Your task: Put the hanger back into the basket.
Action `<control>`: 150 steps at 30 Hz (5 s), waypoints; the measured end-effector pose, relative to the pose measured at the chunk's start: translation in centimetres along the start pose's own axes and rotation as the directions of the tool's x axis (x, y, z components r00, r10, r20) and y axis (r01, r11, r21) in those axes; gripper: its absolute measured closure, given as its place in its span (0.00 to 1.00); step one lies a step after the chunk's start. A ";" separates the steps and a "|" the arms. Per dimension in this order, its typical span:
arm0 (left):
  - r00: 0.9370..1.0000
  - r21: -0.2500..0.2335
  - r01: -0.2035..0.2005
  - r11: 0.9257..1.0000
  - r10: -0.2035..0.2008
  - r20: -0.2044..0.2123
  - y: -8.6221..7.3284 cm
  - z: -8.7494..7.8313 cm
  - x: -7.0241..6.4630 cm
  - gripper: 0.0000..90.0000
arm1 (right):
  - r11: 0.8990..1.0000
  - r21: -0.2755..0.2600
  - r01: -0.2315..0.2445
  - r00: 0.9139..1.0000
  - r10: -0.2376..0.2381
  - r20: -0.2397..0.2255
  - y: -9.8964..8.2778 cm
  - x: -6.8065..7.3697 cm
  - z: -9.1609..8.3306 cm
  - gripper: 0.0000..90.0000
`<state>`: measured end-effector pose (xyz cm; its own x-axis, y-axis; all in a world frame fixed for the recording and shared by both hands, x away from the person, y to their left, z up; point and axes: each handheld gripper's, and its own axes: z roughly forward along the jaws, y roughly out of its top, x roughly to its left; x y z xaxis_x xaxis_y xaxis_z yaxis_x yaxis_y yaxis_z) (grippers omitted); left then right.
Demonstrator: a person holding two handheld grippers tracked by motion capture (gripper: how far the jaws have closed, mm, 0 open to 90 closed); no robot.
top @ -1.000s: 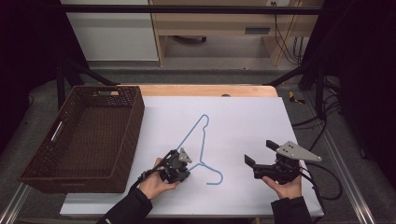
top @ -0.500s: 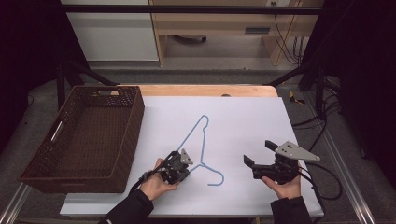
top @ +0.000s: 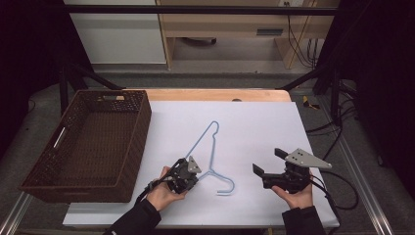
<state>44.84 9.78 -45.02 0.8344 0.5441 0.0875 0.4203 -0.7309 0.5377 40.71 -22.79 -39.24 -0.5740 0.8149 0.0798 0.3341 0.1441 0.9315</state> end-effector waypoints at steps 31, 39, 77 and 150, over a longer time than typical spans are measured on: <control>0.997 -0.157 0.076 0.985 -0.078 -0.005 0.0 -5.1 1.8 0.97 | 0.992 0.117 0.037 0.996 -0.028 -0.080 -2.2 1.5 4.2 0.13; 0.996 -0.169 0.084 0.982 -0.086 -0.003 0.0 -5.8 2.1 0.97 | 0.990 0.128 0.056 0.990 -0.038 -0.136 -2.7 2.3 5.8 0.16; 0.995 -0.140 0.096 0.986 -0.096 0.002 -0.5 -5.2 1.9 0.97 | 0.998 0.025 0.056 0.942 -0.045 -0.331 -1.4 5.5 12.3 0.80; 0.992 -0.250 0.113 0.962 -0.121 -0.018 0.1 -7.4 1.9 0.97 | 0.997 0.013 0.080 0.979 -0.076 -0.191 0.0 3.6 6.4 0.31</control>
<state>43.84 13.85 -38.58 0.7708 0.6360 0.0363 0.4093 -0.5381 0.7368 43.43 -16.32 -41.20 -0.7301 0.6792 0.0756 0.2971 0.2159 0.9301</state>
